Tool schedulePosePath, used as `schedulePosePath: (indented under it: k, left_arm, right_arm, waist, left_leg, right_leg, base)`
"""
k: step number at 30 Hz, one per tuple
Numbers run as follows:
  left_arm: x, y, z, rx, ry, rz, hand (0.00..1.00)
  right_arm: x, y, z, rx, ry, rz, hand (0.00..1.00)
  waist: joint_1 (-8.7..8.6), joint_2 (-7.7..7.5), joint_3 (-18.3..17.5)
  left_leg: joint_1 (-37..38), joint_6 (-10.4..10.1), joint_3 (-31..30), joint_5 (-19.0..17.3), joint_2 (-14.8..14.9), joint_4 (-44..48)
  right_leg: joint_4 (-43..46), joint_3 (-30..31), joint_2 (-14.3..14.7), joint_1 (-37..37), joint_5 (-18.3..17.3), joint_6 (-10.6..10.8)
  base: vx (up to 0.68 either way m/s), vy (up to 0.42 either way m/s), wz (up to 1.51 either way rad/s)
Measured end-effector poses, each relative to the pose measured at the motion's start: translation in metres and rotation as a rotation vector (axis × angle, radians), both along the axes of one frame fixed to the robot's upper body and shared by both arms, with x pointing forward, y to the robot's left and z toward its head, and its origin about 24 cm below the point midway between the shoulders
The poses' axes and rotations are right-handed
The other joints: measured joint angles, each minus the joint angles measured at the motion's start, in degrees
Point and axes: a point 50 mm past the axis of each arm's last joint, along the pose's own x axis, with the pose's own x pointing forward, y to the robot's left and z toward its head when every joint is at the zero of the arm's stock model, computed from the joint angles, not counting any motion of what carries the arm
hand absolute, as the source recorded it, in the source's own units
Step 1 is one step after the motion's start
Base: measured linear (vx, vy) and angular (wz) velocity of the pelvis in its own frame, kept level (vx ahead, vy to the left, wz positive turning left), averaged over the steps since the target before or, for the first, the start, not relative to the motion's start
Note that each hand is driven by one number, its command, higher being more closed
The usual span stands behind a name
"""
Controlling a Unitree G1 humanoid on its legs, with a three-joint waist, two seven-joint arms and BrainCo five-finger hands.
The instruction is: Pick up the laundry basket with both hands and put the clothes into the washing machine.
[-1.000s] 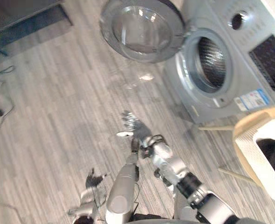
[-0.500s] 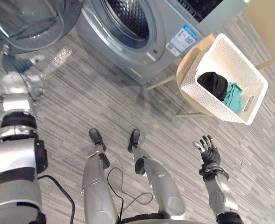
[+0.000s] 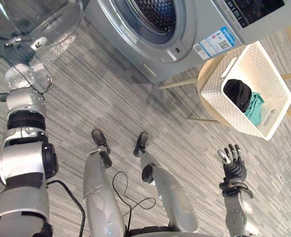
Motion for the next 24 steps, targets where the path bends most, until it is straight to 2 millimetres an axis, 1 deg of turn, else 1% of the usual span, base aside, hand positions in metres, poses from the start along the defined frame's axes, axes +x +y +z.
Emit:
schedulePosePath:
  k: [1, 3, 9, 10, 11, 12, 13, 14, 15, 17, 18, 20, 21, 22, 23, 24]
  left_arm:
    - [-0.001, 0.001, 0.002, -0.006, -0.013, 0.006, 0.0]
    - [-0.002, 0.002, 0.005, -0.007, -0.026, 0.012, 0.0]
    - [-0.002, 0.003, 0.003, -0.045, -0.042, 0.011, 0.0]
    - [-0.002, 0.002, 0.0, -0.063, -0.041, 0.009, 0.0]
    - [-0.002, 0.003, -0.007, -0.082, -0.04, 0.013, 0.0]
    - [-0.004, 0.003, -0.019, -0.083, -0.023, 0.011, 0.0]
    - [-0.004, 0.002, -0.026, -0.09, -0.018, 0.008, 0.0]
    - [-0.004, -0.004, -0.043, -0.107, -0.01, -0.011, 0.0]
    - [-0.004, -0.007, -0.052, -0.113, -0.001, -0.021, 0.0]
    - [-0.007, -0.025, -0.095, -0.141, 0.066, -0.075, 0.0]
    - [-0.009, -0.03, -0.108, -0.154, 0.088, -0.083, 0.0]
    - [-0.026, -0.048, -0.161, -0.195, 0.168, -0.11, 0.0]
    - [-0.033, -0.054, -0.175, -0.204, 0.197, -0.119, 0.0]
    - [-0.048, -0.065, -0.204, -0.218, 0.261, -0.129, 0.0]
    - [-0.067, -0.072, -0.232, -0.239, 0.318, -0.126, 0.0]
    - [-0.078, -0.076, -0.245, -0.25, 0.35, -0.126, 0.0]
  right_arm:
    - [-0.004, 0.0, -0.003, 0.002, 0.013, 0.0, 0.0]
    - [-0.008, 0.0, -0.005, 0.003, 0.023, 0.008, 0.0]
    - [-0.007, 0.004, -0.006, 0.006, 0.014, 0.043, 0.0]
    - [-0.007, 0.005, -0.006, 0.008, 0.018, 0.048, 0.0]
    - [-0.007, 0.007, -0.007, 0.012, 0.023, 0.055, 0.0]
    - [-0.006, 0.009, -0.009, 0.017, 0.032, 0.067, 0.0]
    - [-0.006, 0.011, -0.01, 0.02, 0.037, 0.073, 0.0]
    - [-0.007, 0.012, -0.012, 0.026, 0.05, 0.08, 0.0]
    - [-0.007, 0.013, -0.014, 0.029, 0.055, 0.081, 0.0]
    - [-0.009, 0.015, -0.019, 0.043, 0.077, 0.078, 0.0]
    - [-0.009, 0.015, -0.021, 0.045, 0.085, 0.077, 0.0]
    - [-0.012, 0.016, -0.029, 0.058, 0.122, 0.074, 0.0]
    - [-0.013, 0.016, -0.033, 0.062, 0.137, 0.072, 0.0]
    - [-0.017, 0.016, -0.04, 0.07, 0.173, 0.067, 0.0]
    - [-0.02, 0.015, -0.048, 0.077, 0.208, 0.061, 0.0]
    - [-0.021, 0.015, -0.051, 0.08, 0.224, 0.058, 0.0]
  waist:
    - [0.4, 0.0, 0.0]
    - [0.67, 0.0, 0.0]
    - [0.99, -0.06, -0.03]
    - [1.07, -0.1, -0.01]
    - [1.08, -0.1, -0.01]
    - [0.98, -0.1, -0.01]
    - [0.91, -0.1, -0.01]
    - [0.92, -0.09, -0.02]
    - [0.92, -0.08, -0.03]
    - [0.88, -0.02, -0.13]
    - [0.92, 0.14, -0.33]
    - [0.73, 0.76, -1.83]
    - [0.67, 1.13, -2.6]
    - [0.7, 1.92, -4.39]
    - [0.76, 3.12, -6.14]
    - [0.76, 3.78, -7.12]
  left_leg:
    - [0.02, -0.09, 0.2, -0.51, 0.53, 0.75]
    - [0.23, -0.13, 0.25, -0.8, 0.74, 1.33]
    - [2.6, -0.52, 0.74, -1.05, 1.01, 1.21]
    - [3.48, -0.68, 1.26, -1.16, 0.97, 1.07]
    - [4.55, -0.88, 1.69, -1.28, 0.91, 0.8]
    - [6.3, -1.09, 2.2, -1.4, 0.82, 0.4]
    - [7.37, -1.16, 2.38, -1.43, 0.65, 0.13]
    - [9.66, -1.41, 2.76, -1.54, 0.28, -0.68]
    - [10.86, -1.56, 2.8, -1.58, -0.06, -1.1]
    - [15.94, -2.25, 3.47, -1.14, -1.92, -3.63]
    - [17.12, -2.45, 3.55, -0.99, -2.53, -4.36]
    - [21.92, -3.21, 4.09, -0.11, -5.31, -7.76]
    - [23.08, -3.11, 4.12, 0.48, -6.07, -8.79]
    - [25.55, -3.15, 4.15, 1.26, -7.7, -11.05]
    - [28.32, -3.2, 4.16, 2.01, -9.24, -13.47]
    - [29.67, -3.27, 4.19, 2.31, -9.99, -14.73]
  right_leg:
    - [0.35, 0.4, 0.19, -0.01, -0.03, 0.01]
    - [0.97, 0.79, 0.22, 0.04, -0.24, -0.28]
    - [3.2, 1.7, 0.05, 1.07, -1.31, -1.23]
    - [3.86, 2.06, -0.23, 1.36, -1.97, -1.86]
    - [4.1, 2.33, -0.37, 1.92, -2.32, -2.04]
    - [4.56, 2.5, -0.57, 2.92, -2.71, -2.47]
    - [4.9, 2.49, -0.78, 3.61, -3.25, -2.33]
    - [6.02, 2.45, -1.23, 4.93, -4.22, -2.61]
    - [6.63, 2.42, -1.53, 5.67, -4.86, -2.65]
    - [9.41, 2.3, -3.32, 8.44, -7.44, -2.79]
    - [10.12, 2.33, -3.83, 8.95, -8.08, -2.72]
    - [12.81, 2.25, -6.19, 11.12, -10.71, -2.55]
    - [13.25, 2.2, -6.7, 11.82, -11.32, -2.3]
    - [13.89, 2.08, -7.83, 13.14, -12.44, -2.22]
    - [14.06, 2.0, -8.72, 15.0, -13.34, -1.72]
    - [14.03, 1.91, -9.22, 15.84, -13.8, -1.47]
  base:
    - [0.09, 0.029, -0.17]
    - [0.1, 0.028, -0.09]
    - [0.09, 0.024, 0.03]
    - [0.07, 0.009, -0.01]
    - [0.06, 0.002, -0.01]
    - [0.05, -0.007, 0.02]
    - [0.05, -0.013, 0.12]
    - [0.04, -0.013, 0.18]
    - [0.05, -0.01, 0.32]
    - [0.05, -0.001, 0.36]
    - [0.06, 0.003, 0.36]
    - [0.09, -0.001, 0.36]
    - [0.16, -0.005, 0.37]
    - [0.19, -0.01, 0.39]
    - [0.2, -0.015, 0.37]
    - [0.14, -0.013, 0.29]
